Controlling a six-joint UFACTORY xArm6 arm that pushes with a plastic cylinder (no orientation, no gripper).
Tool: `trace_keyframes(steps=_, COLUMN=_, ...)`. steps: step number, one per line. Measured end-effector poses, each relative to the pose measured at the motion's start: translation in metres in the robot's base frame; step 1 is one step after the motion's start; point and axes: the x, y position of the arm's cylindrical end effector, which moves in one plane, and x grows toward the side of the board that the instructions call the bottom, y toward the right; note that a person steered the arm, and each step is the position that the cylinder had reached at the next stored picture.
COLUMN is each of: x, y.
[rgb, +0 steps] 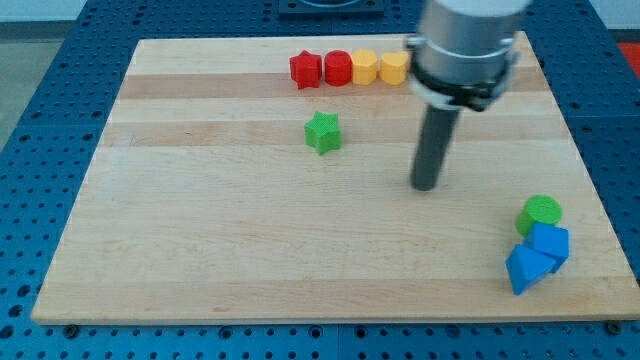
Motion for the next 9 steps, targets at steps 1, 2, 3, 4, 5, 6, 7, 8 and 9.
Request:
trace_keyframes(steps=1, x=0.002, y=-0.078)
trace_keyframes(steps=2, x=-0.004, y=-0.159)
trace_keyframes(steps=3, x=-0.048, y=-0.198)
trace_keyframes(steps=4, x=-0.09, y=-0.196)
trace_keyframes(steps=5, x=-0.1, y=-0.158)
trace_keyframes(steps=6, x=-0.088, y=-0.114)
trace_keyframes(steps=7, x=-0.064, y=-0.081)
trace_keyframes(steps=8, x=-0.044, y=-0.056)
trace_keyframes(steps=9, x=-0.031, y=-0.02)
